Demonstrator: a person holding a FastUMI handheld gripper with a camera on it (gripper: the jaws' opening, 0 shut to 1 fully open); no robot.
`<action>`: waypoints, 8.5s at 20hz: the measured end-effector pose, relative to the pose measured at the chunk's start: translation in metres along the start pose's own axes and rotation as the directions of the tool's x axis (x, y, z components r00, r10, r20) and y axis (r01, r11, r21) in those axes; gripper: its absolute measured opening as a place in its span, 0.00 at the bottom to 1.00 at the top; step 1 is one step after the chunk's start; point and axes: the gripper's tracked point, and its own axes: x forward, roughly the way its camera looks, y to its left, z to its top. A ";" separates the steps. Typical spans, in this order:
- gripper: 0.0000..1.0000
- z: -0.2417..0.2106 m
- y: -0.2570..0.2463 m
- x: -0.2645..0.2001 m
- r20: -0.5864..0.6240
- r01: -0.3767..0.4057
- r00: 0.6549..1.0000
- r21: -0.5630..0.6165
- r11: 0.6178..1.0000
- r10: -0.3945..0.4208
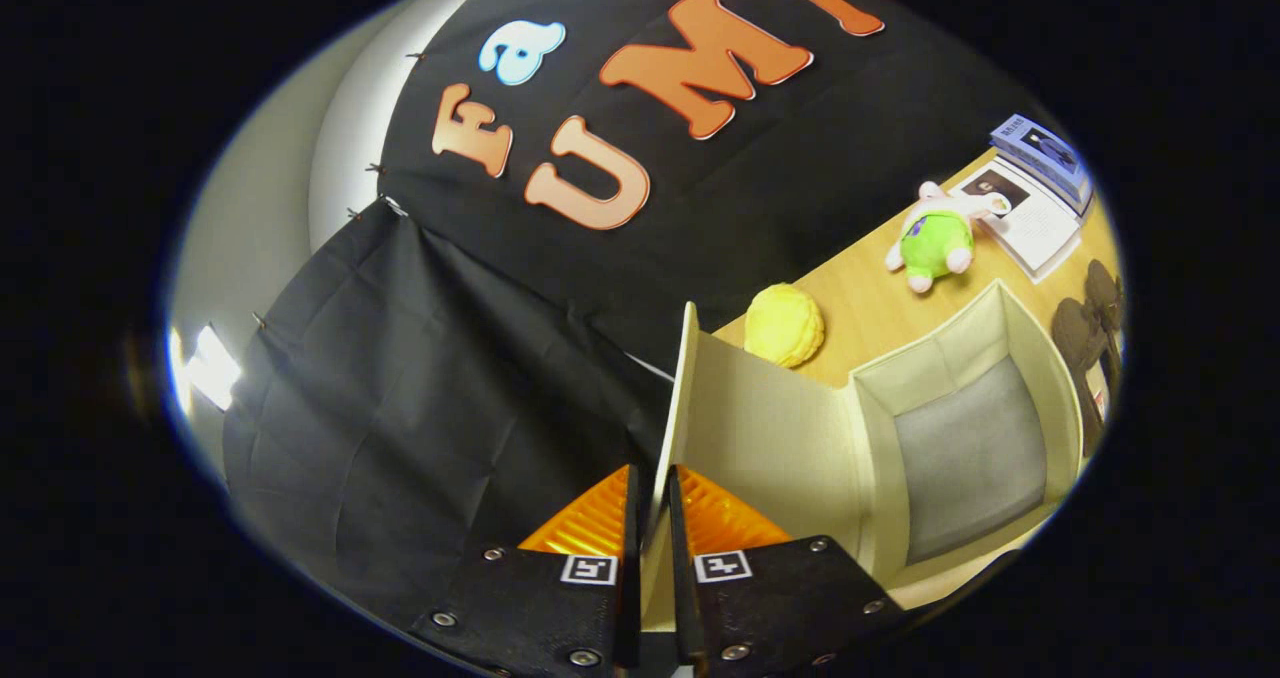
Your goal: Open the storage box then place both shoes into the box .Put the left shoe in first, then the right shoe, with the right side of both shoes facing outward in a uniform manner.
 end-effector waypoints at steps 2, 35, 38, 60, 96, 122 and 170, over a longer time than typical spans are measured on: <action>0.38 -0.008 0.007 0.007 -0.013 -0.005 1.000 -0.035 0.999 0.004; 0.98 0.082 -0.312 -0.170 0.261 0.665 0.745 -0.227 0.711 -0.614; 0.99 0.067 -0.354 -0.179 0.232 0.719 0.694 -0.264 0.643 -0.681; 0.30 0.032 -0.453 -0.154 0.088 0.702 0.624 -0.500 0.508 -0.776; 0.00 0.124 -0.292 -0.175 0.253 0.719 0.693 -0.306 0.623 -0.675; 0.03 -0.024 -0.226 -0.024 0.013 0.632 0.759 -0.260 0.730 -0.652; 0.99 0.064 -0.470 -0.254 -0.012 0.774 0.603 -0.231 0.589 -0.797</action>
